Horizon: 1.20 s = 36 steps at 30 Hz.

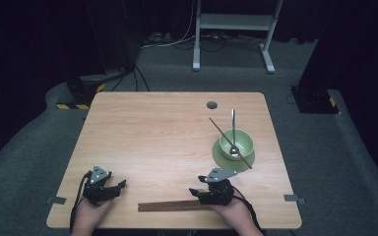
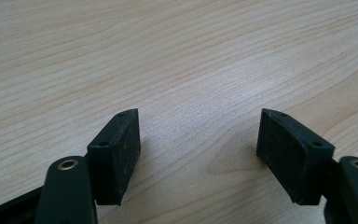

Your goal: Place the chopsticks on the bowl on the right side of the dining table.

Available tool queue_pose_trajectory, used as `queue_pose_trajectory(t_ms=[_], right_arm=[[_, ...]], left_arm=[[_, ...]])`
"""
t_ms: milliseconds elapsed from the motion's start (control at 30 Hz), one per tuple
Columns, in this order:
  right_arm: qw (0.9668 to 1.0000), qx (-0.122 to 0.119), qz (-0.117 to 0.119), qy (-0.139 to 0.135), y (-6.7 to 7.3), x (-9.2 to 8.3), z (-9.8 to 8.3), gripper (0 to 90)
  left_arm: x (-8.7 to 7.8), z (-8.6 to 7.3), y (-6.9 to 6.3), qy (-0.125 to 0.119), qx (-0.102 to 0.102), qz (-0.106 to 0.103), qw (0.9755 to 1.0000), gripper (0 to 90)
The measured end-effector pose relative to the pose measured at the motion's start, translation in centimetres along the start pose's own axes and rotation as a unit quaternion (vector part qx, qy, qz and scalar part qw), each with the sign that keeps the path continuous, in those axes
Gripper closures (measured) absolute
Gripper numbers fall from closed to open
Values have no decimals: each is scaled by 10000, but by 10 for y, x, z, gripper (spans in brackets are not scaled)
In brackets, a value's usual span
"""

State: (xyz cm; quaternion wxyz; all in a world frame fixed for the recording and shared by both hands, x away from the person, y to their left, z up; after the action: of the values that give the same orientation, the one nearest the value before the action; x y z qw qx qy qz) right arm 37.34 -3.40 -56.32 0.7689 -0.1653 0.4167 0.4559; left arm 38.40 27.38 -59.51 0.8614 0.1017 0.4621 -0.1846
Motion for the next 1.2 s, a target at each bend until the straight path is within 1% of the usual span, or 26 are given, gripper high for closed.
queue_pose_trajectory(t_ms=[33,100,133,200,233,333,433,500,533,567,633,667,733,833,867,900,967,1133,1200], right_arm=[[10000,-12,42,20,2,2,-1,414],[9997,-158,-91,148,4,6,-4,416],[9997,-165,-78,157,4,7,-4,419],[9999,-29,88,107,6,8,-2,423],[9998,-26,123,124,7,9,-3,424],[9991,-253,15,339,10,14,-7,422],[9989,-184,132,408,13,17,-9,420],[9982,-311,135,487,16,19,-11,419],[9979,-361,87,532,17,20,-12,420],[9978,-384,58,539,18,19,-12,423],[9981,-387,124,472,20,18,-10,434],[9981,-393,109,470,20,17,-11,442],[9976,-436,87,523,20,18,-12,461],[9975,-430,134,553,21,18,-13,491],[9971,-485,117,570,21,18,-14,504],[9967,-525,78,614,21,19,-15,518],[9956,-591,-116,713,18,20,-17,535],[9967,-423,-223,657,10,18,-16,620],[9966,-350,-272,690,5,17,-17,695]], left_arm=[[0,0,0,0,0,0,10000,303],[0,0,0,-2,2,-2,10000,303],[0,0,0,-2,1,-3,10000,303],[0,0,0,2,1,-12,10000,303],[0,0,0,1,-5,-20,10000,303],[0,0,0,-2,1,-7,10000,303],[0,0,0,-1,1,1,10000,303],[0,-1,0,-2,-7,-1,10000,303],[-1,-1,0,-3,-8,2,10000,303],[-1,-1,0,-1,-13,7,10000,303],[-1,-1,0,-1,-19,7,10000,303],[-1,-1,0,-1,-19,3,10000,303],[-1,-1,0,-3,-21,-3,10000,303],[0,-1,0,-2,-10,-10,10000,304],[0,-1,0,-2,-7,-18,10000,304],[0,-1,0,-1,-4,-19,10000,304],[0,0,0,-3,1,0,10000,304],[0,0,0,-2,0,6,10000,305],[0,0,0,-4,-3,8,10000,305]])
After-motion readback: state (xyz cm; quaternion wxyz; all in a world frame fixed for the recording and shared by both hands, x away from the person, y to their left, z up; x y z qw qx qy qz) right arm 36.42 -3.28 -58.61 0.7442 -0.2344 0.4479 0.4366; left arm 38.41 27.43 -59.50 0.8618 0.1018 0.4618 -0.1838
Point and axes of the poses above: each handheld gripper's, and its own axes: x roughly forward along the jaws, z roughly out of its top, y roughly to its left, the point moved 10 cm from there along x, roughly forward along the jaws, and after that the axes turned 15 degrees about y, right-handed, at the moved point
